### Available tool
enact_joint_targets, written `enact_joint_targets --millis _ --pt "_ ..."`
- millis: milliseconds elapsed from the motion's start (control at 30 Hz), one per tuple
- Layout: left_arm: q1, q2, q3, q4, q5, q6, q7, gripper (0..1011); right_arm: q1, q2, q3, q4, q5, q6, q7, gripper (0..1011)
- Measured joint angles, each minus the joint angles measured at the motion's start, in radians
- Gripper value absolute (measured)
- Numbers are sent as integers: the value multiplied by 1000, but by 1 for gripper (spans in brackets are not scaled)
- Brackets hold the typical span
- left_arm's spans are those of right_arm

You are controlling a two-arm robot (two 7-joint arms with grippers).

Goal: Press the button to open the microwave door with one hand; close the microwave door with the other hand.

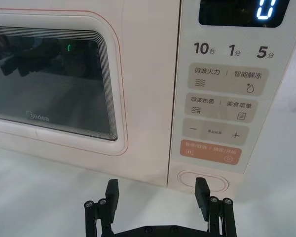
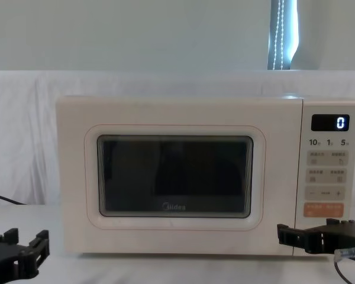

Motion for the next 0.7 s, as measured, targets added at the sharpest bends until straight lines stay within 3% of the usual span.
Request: enact_joint_targets --millis 433,700 --pt "0 0 0 -1 0 1 0 851 0 0 0 0 0 0 0 1002" --pt "0 0 0 -1 0 1 -1 1001 0 0 0 0 0 0 0 1002"
